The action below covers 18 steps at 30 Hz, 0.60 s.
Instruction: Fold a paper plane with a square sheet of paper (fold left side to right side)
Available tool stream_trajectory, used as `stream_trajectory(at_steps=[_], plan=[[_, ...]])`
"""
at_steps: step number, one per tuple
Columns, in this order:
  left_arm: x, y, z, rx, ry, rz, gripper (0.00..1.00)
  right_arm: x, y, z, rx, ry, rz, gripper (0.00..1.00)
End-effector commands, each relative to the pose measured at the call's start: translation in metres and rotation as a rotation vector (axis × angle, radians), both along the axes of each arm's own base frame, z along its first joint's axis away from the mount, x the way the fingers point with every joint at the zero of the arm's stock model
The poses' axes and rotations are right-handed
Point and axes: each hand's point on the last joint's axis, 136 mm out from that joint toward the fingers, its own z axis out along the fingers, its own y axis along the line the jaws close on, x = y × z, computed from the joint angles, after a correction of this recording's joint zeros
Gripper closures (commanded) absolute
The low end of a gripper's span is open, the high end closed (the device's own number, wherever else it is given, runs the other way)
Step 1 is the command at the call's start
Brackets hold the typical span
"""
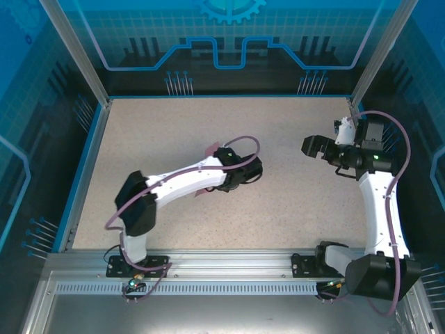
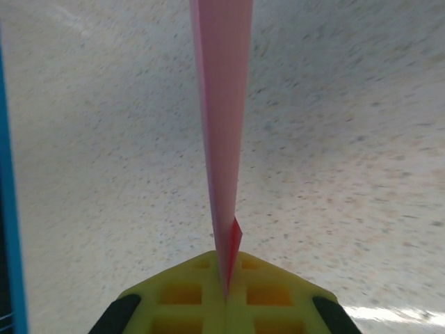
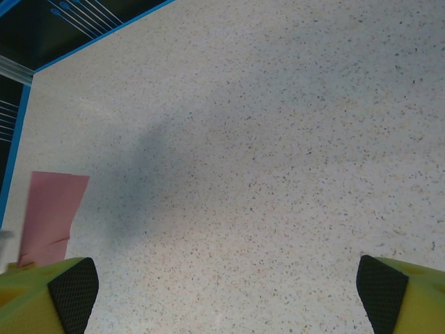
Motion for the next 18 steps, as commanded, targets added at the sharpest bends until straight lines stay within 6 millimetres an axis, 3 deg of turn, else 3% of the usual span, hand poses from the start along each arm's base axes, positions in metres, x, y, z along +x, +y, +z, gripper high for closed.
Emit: stream_trajectory(at_steps=[1,8,18], plan=[[-0.005,0.014,-0.01,0.149,0.044,0.054,0.92,-0.01,0.0,-0.002,0.018,0.007,0.016,0.01],[-0.012,-0.009,-0.067,0.083,0.197,0.072,0.91,-0.019,-0.003,-0.009,0.016,0.012,0.019,0.01],[-0.014,-0.049,-0.113,-0.137,0.341,0.078,0.93,-0.024,0.003,-0.016,0.043,0.024,0.041,0.01]])
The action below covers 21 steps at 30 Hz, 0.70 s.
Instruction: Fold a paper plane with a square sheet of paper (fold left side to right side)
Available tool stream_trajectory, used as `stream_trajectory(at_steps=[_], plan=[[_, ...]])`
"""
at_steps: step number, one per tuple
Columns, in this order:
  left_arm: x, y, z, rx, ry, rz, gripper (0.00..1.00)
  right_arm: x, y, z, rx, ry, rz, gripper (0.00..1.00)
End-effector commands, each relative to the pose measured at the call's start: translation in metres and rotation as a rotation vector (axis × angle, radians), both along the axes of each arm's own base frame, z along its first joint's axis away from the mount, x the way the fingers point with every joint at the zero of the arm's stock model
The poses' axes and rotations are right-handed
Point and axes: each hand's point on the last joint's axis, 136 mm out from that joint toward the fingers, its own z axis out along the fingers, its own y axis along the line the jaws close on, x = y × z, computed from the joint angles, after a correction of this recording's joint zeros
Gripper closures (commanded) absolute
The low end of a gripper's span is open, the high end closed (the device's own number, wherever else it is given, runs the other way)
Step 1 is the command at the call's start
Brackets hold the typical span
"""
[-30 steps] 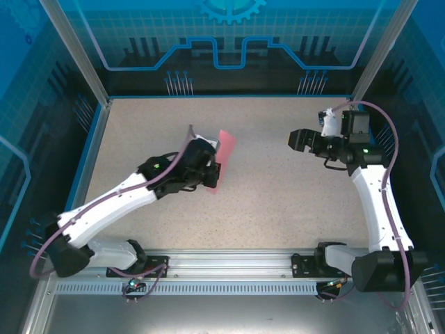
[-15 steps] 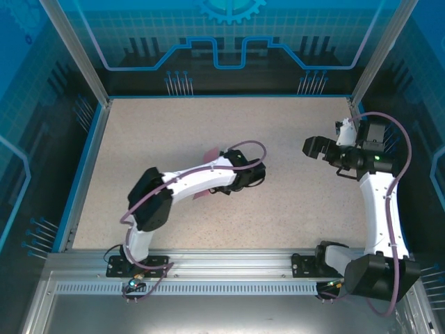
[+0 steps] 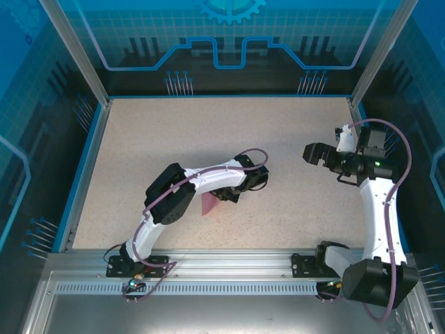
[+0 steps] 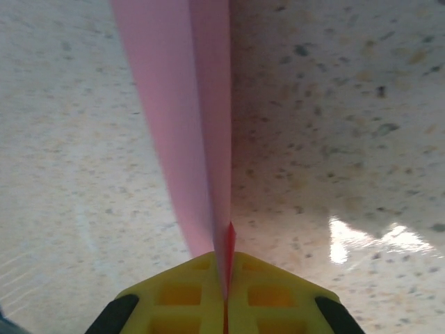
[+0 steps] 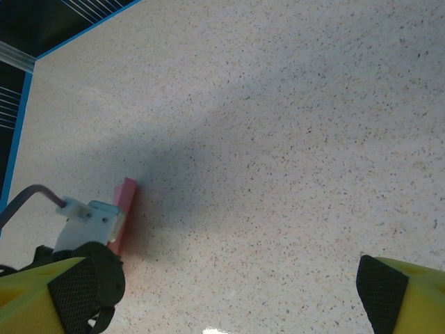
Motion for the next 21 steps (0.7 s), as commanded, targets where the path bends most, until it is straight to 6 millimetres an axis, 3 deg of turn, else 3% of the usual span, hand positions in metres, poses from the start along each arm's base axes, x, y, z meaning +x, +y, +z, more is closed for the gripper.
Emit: stream_trajectory(at_steps=[1,5,12,18,21], plan=[[0.0,-0.024,-0.015,-0.114,0.063,0.005,0.93,-0.007,0.003,-0.003,0.025,0.009,0.02,0.01],[-0.001,-0.031,-0.023,-0.146,0.087,-0.005,0.91,-0.008,0.004,-0.006,0.032,0.015,0.023,0.01],[-0.004,-0.046,-0.023,-0.238,0.115,-0.023,0.77,-0.007,0.008,-0.013,0.061,0.045,0.035,0.01],[-0.004,-0.06,-0.006,-0.424,0.108,-0.021,0.63,-0.007,0.011,-0.017,0.092,0.072,0.045,0.01],[-0.001,-0.069,0.013,-0.542,0.086,-0.036,0.54,-0.007,0.012,-0.02,0.095,0.089,0.048,0.01]])
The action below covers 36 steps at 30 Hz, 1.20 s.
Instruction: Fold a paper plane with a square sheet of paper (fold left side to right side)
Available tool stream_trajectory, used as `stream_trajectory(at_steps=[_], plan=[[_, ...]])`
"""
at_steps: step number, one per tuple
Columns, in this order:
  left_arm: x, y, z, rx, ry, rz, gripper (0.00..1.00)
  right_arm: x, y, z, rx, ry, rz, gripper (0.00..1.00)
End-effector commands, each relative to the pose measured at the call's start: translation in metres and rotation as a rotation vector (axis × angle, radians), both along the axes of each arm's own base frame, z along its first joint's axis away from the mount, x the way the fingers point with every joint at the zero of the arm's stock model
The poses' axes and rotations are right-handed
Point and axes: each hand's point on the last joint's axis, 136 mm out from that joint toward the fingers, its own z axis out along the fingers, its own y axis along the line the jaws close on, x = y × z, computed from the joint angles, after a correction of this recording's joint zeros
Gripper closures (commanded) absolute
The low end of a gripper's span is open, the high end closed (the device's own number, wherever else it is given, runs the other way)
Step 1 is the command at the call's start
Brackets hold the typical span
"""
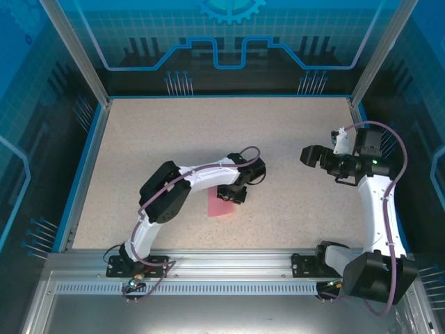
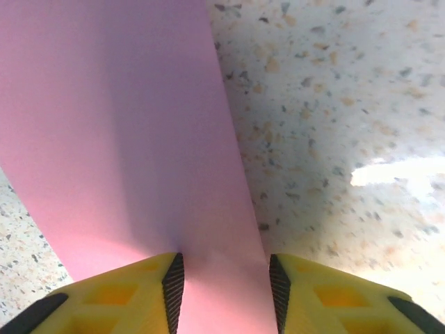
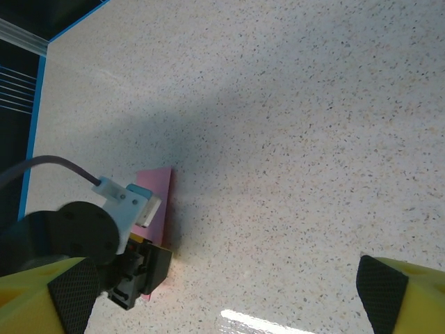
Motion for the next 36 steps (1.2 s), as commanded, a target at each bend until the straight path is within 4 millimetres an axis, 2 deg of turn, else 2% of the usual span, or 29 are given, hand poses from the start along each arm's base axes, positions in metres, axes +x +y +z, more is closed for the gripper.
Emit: stream_trajectory(at_steps=[1,6,9,14,17,20,24,26,29,36], plan=[[0.004,-0.027,0.037,-0.233,-0.032,-0.017,0.51,-0.005,0.003,-0.005,0.031,0.04,0.014,0.01],[0.011,-0.03,0.076,-0.43,-0.072,-0.001,0.39,-0.005,0.014,-0.013,0.038,0.074,0.049,0.01],[0.017,-0.018,0.097,-0.52,-0.11,0.032,0.35,-0.005,0.025,-0.02,0.025,0.103,0.083,0.01],[0.026,0.021,0.12,-0.622,-0.215,0.125,0.28,-0.003,0.052,-0.034,-0.014,0.142,0.147,0.01],[0.027,0.051,0.125,-0.67,-0.284,0.2,0.21,-0.001,0.072,-0.043,-0.031,0.165,0.193,0.01],[0.027,0.082,0.127,-0.748,-0.327,0.295,0.13,0.001,0.095,-0.055,-0.06,0.192,0.24,0.01],[0.021,0.111,0.116,-0.82,-0.323,0.4,0.11,0.003,0.124,-0.073,-0.089,0.229,0.295,0.02],[0.018,0.119,0.108,-0.862,-0.304,0.44,0.11,0.006,0.141,-0.082,-0.093,0.246,0.334,0.08],[0.013,0.117,0.096,-0.923,-0.252,0.46,0.11,0.01,0.168,-0.096,-0.103,0.267,0.393,0.24],[0.009,0.105,0.074,-0.973,-0.159,0.47,0.13,0.03,0.218,-0.13,-0.08,0.303,0.464,0.4]])
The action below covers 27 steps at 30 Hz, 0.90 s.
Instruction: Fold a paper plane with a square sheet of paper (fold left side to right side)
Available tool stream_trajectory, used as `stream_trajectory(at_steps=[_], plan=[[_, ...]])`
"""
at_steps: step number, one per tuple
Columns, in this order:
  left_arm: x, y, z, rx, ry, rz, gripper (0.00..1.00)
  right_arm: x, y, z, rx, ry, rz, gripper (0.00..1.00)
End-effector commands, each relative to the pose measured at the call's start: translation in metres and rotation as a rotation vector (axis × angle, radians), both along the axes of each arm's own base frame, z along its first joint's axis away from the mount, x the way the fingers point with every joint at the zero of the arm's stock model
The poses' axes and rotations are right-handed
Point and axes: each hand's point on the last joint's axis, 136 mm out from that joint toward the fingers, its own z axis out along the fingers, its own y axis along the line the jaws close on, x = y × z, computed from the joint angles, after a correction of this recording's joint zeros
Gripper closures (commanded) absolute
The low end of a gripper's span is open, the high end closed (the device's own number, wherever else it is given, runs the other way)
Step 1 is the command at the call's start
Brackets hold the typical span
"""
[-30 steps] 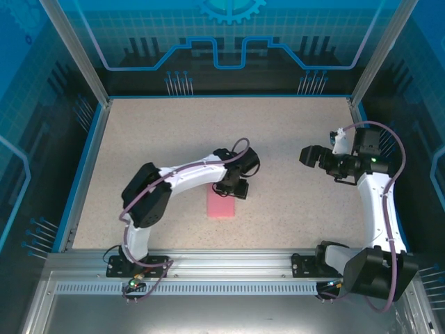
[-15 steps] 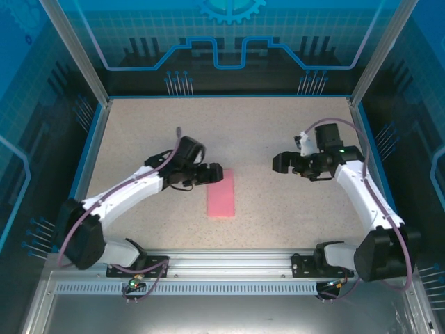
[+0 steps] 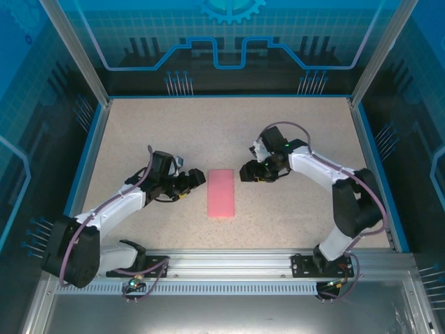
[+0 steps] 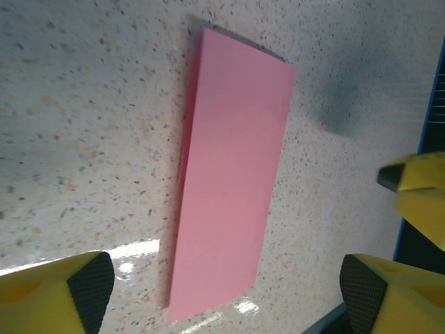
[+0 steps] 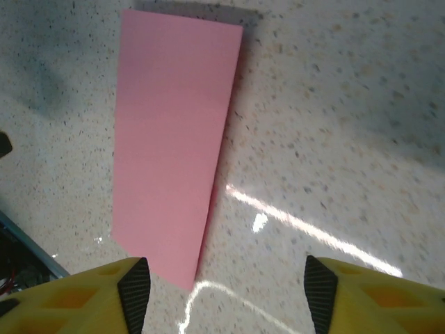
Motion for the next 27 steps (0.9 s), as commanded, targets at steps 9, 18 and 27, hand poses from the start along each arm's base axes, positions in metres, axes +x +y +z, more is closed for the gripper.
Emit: stream_trajectory(at_steps=[9,18,27], plan=[[0.004,-0.017,-0.021,-0.085,0.075,-0.043,0.14,0.046,0.059,-0.03,0.046,-0.007,0.059,0.6],[0.003,-0.021,-0.033,-0.071,0.113,-0.056,0.14,0.048,0.074,-0.053,0.046,0.043,0.088,0.7],[0.001,-0.03,-0.042,-0.066,0.143,-0.085,0.14,0.045,0.065,-0.077,-0.032,0.075,0.095,0.71]])
